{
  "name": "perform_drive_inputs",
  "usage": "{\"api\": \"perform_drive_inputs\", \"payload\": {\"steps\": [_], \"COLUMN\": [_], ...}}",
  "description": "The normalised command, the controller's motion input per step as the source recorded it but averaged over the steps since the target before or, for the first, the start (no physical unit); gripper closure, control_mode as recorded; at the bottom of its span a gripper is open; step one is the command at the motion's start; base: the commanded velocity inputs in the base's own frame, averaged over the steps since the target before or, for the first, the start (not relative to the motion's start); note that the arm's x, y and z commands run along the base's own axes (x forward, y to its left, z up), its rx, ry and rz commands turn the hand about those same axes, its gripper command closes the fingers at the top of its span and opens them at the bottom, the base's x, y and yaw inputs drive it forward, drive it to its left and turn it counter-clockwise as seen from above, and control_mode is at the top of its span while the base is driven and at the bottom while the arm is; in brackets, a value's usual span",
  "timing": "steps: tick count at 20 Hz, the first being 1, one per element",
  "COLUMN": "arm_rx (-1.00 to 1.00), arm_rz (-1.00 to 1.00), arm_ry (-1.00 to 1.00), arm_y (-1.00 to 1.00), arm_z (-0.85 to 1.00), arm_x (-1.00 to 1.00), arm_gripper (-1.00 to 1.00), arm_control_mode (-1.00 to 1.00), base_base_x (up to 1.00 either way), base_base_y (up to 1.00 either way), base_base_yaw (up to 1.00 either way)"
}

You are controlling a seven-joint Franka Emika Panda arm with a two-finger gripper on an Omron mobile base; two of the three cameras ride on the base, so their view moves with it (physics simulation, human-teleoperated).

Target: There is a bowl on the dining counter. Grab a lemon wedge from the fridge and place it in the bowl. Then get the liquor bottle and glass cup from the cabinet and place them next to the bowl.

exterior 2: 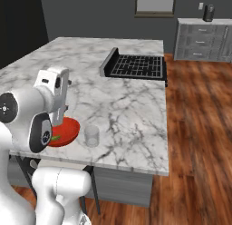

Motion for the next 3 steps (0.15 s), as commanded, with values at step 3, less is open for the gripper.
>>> {"api": "perform_drive_inputs", "payload": {"steps": [3], "arm_rx": [0.0], "arm_rz": [0.0], "arm_ry": [0.0], "arm_y": [0.0], "arm_z": [0.07], "arm_x": [-0.11], "arm_gripper": [-1.0], "arm_control_mode": [-1.0], "base_base_x": [0.0], "base_base_y": [0.0], "base_base_yaw": [0.0]}}
